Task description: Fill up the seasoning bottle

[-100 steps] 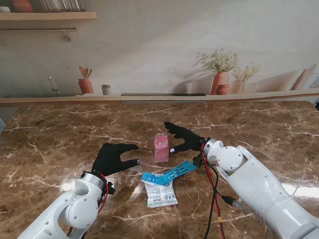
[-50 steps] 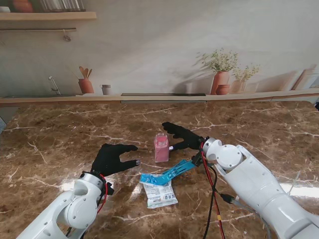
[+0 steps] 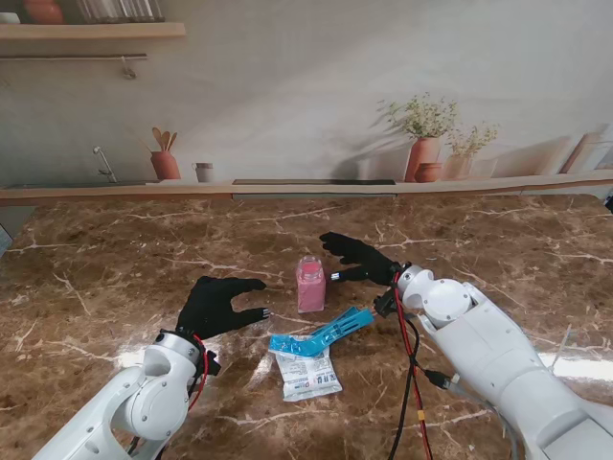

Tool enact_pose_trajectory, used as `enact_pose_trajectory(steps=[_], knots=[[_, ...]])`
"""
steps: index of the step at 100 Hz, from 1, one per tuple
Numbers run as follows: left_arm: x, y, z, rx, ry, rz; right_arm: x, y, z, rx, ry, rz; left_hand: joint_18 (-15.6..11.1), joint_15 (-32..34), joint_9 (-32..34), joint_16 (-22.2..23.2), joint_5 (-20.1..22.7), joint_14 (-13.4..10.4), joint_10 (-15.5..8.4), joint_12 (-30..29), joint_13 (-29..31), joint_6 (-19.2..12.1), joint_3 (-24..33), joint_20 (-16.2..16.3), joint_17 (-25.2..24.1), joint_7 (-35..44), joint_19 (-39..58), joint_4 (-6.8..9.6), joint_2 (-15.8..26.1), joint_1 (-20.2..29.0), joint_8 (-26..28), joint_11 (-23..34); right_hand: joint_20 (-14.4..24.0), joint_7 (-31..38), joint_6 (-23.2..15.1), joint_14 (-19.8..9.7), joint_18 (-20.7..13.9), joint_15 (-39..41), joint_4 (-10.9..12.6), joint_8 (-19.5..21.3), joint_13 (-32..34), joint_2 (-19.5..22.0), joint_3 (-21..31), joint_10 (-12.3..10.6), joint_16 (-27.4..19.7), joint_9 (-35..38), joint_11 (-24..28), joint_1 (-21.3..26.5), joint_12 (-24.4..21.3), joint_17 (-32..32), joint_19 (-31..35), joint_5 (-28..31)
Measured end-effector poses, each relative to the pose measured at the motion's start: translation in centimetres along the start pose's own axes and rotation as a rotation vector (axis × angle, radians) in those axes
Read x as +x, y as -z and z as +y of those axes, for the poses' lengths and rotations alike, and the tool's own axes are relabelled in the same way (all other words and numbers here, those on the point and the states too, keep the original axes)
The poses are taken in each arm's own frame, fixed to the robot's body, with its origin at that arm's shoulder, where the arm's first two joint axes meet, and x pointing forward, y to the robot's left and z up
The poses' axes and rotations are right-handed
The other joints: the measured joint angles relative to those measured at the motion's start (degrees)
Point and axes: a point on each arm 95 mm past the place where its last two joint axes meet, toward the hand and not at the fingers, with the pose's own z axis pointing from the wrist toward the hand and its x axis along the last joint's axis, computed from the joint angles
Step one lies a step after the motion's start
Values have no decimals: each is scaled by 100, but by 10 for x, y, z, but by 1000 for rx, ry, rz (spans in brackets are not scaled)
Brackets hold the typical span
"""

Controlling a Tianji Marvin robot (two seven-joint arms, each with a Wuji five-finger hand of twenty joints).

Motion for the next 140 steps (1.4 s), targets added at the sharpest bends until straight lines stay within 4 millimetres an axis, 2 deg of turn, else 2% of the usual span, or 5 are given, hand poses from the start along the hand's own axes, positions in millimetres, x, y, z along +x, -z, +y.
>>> enact_pose_trajectory(steps=[7,28,99,124,140], knots=[[0,0,0,0,-2,-2,-5,-2,1,0,6,-1,0,0,0,0,0,0,0,0,0,0,0,0,0,0,0,0,0,0,0,0,5,-1,-100,-3,0,1,0,-5,0,-44,7,-24,0,55,52,87,0,48,0,0],[-1,0,0,-2,-7,-8,-13,-6,1,36,-22,-2,-1,0,0,-1,0,0,0,0,0,0,0,0,0,0,0,0,0,0,0,0,5,-19,-173,-4,0,2,0,-105,1,-750,233,-43,0,55,52,353,0,56,0,0],[-2,1,-1,-6,-15,-15,-15,-19,-27,106,-45,34,-1,0,0,-3,0,0,0,-1,0,0,0,7,-1,0,0,1,0,0,0,0,13,-112,-389,-3,-111,63,0,-169,-8,-1225,463,-46,0,-231,79,89,1,-27,-59,-5],[-2,1,0,-8,-15,-17,-17,-23,-32,92,-85,34,-1,0,0,-3,0,0,0,-1,0,0,0,9,-1,0,0,1,0,0,0,0,90,-111,-456,0,-411,49,0,-75,-160,-1281,468,-40,25,-238,79,-117,1,-77,-24,-6],[-2,1,0,-9,-17,-21,-16,-24,-32,98,-100,41,-1,0,0,-3,0,0,0,-1,0,0,0,9,-2,0,0,1,0,0,0,0,91,-14,-619,2,-247,28,0,118,-323,-1281,468,-16,64,-375,77,-120,1,-136,-45,-6]])
